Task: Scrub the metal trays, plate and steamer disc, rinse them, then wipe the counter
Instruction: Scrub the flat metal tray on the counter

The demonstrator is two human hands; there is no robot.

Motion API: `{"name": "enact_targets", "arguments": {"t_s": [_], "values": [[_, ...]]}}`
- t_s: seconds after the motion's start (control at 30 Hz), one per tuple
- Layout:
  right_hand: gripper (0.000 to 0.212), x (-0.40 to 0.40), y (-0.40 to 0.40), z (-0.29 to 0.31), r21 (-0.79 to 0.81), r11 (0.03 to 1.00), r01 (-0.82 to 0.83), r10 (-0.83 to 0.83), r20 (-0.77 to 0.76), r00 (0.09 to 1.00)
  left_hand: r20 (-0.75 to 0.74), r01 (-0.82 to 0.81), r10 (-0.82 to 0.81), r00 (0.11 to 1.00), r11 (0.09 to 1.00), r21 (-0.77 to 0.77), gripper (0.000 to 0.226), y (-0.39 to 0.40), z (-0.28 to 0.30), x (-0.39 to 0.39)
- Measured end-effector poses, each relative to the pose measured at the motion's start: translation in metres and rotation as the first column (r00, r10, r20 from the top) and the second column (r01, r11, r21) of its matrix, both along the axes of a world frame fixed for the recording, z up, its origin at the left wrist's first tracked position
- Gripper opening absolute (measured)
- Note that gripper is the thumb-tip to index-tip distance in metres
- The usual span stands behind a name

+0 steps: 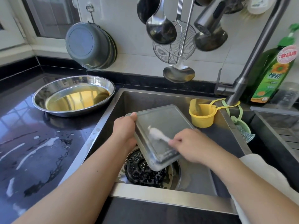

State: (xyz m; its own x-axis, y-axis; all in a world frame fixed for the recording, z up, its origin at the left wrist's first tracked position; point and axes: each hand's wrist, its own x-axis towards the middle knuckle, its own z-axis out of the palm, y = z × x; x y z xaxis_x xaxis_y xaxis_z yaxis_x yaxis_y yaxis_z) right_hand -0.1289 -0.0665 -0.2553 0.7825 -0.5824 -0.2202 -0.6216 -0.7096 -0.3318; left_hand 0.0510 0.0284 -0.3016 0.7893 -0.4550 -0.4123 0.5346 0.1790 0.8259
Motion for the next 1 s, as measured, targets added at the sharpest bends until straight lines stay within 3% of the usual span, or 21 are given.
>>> {"name": "enact_targets", "arguments": {"t_s": [0.07,0.23,0.37,0.6,0.67,0.77,0.87,1.0], "values": [[0.049,-0.001,-0.007,0.002,-0.025,0.998,0.049,-0.049,0.023,0.999,-0.003,0.004,-0.004,1.0,1.0,-0.001,0.026,-0.001,-0.001,-0.001],[0.048,0.0,0.018,-0.003,0.052,0.994,-0.097,0.099,-0.035,0.995,0.008,0.017,-0.017,1.0,1.0,0.02,0.023,-0.002,-0.001,0.001],[0.05,0.008,-0.006,0.001,-0.063,0.997,0.048,-0.046,0.038,0.998,-0.007,0.021,-0.021,1.0,1.0,-0.004,0.023,-0.002,0.001,0.0],[0.05,-0.013,0.013,0.035,-0.17,0.985,-0.015,0.04,0.144,0.989,-0.016,-0.016,0.015,1.0,0.999,-0.041,0.029,0.025,0.034,-0.024],[0.047,-0.025,0.023,0.059,-0.152,0.987,-0.057,0.085,0.185,0.979,-0.019,-0.036,0.035,0.999,0.997,-0.071,0.025,0.044,0.045,-0.033],[0.022,-0.04,0.045,0.077,-0.182,0.969,-0.166,0.194,0.151,0.969,-0.034,-0.081,0.078,0.996,0.994,-0.075,0.012,0.081,0.05,-0.05],[0.042,-0.05,0.068,0.07,-0.103,0.957,-0.271,0.282,0.109,0.953,-0.035,-0.091,0.09,0.995,0.996,-0.019,0.028,0.117,0.045,-0.064],[0.044,-0.065,0.097,0.053,-0.078,0.914,-0.397,0.399,0.012,0.917,-0.011,-0.032,0.032,0.999,0.999,0.013,0.025,0.15,0.042,-0.072]]}}
